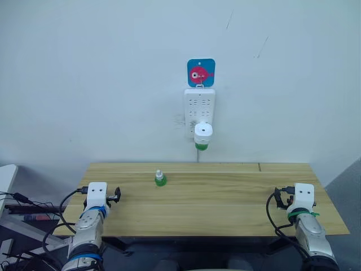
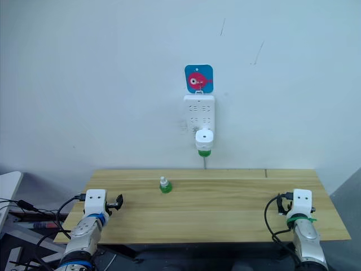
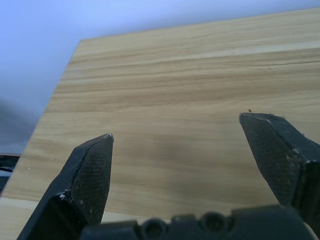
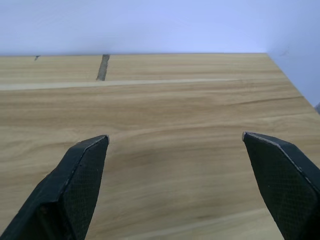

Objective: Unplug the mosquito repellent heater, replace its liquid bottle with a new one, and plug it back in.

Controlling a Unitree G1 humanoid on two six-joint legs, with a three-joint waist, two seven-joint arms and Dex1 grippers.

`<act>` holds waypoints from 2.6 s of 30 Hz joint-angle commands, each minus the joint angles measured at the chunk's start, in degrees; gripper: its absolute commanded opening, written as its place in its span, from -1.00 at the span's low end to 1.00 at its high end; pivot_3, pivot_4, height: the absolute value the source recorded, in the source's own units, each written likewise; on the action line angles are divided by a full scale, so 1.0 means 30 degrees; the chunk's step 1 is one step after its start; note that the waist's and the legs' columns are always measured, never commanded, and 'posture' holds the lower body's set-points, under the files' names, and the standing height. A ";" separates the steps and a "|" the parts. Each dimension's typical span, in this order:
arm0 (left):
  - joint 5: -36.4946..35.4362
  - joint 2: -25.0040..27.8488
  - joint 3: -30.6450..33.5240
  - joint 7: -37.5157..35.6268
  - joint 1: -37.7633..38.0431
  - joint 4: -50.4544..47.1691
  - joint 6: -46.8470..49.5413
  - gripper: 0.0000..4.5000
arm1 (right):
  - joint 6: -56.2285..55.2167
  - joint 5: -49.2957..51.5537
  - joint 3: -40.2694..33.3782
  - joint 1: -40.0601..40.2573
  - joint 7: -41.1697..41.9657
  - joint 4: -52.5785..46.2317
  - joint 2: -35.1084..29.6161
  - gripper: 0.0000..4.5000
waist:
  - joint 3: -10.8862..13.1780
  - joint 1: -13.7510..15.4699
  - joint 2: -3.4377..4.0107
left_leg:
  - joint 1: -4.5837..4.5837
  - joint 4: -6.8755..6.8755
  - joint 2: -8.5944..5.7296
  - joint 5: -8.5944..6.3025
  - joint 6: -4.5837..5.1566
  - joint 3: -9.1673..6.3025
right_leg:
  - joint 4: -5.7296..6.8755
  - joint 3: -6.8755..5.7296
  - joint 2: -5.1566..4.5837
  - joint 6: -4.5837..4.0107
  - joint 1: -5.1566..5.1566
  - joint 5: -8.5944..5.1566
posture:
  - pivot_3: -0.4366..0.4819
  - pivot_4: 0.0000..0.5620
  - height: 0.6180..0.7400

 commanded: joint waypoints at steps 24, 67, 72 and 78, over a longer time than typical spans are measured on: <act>-0.7605 0.3203 -0.2760 -1.0564 -0.4912 -1.5376 1.0189 0.48 | 1.4700 0.6916 0.4599 -0.5343 0.2664 -2.1035 0.0089 1.00 | 0.1933 -0.0676 0.0061 | -0.0142 0.0007 0.0008 -0.0030 -0.0010 -0.0087 | 0.0042 -0.0033 0.0014 -0.0016 -0.0139 -0.0097 | -0.01 -0.44 1.00; -0.4274 -0.0596 -0.5327 -1.7868 -1.2600 -0.8129 0.6356 -0.39 | 1.7817 0.6243 0.5700 -0.5373 0.0012 -2.2846 -0.0030 1.00 | 0.3185 -0.1887 -0.0127 | -0.0474 0.0095 -0.0018 -0.0007 -0.0014 -0.0106 | 0.0022 -0.0067 -0.0017 0.0027 -0.0385 -0.0016 | -0.24 -0.27 1.00; -0.4126 -0.0704 -0.5234 -1.7329 -1.2604 -0.8214 0.6635 -0.39 | 1.8130 0.5468 0.6434 -0.6665 -0.0821 -2.2809 0.0857 1.00 | 0.3190 -0.1887 -0.0126 | -0.0490 0.0090 -0.0016 -0.0009 -0.0012 -0.0105 | 0.0021 -0.0064 -0.0017 0.0027 -0.0416 -0.0016 | -0.24 -0.26 1.00; -0.4092 -0.0986 -0.5317 -1.6835 -1.2590 -0.8455 0.6695 -0.39 | 1.8301 0.4408 0.7689 -0.8309 -0.1365 -2.1999 0.1975 1.00 | 0.3211 -0.1931 -0.0116 | -0.0493 0.0099 -0.0008 -0.0006 -0.0016 -0.0082 | 0.0039 -0.0042 -0.0015 0.0026 -0.0446 -0.0016 | -0.22 -0.25 1.00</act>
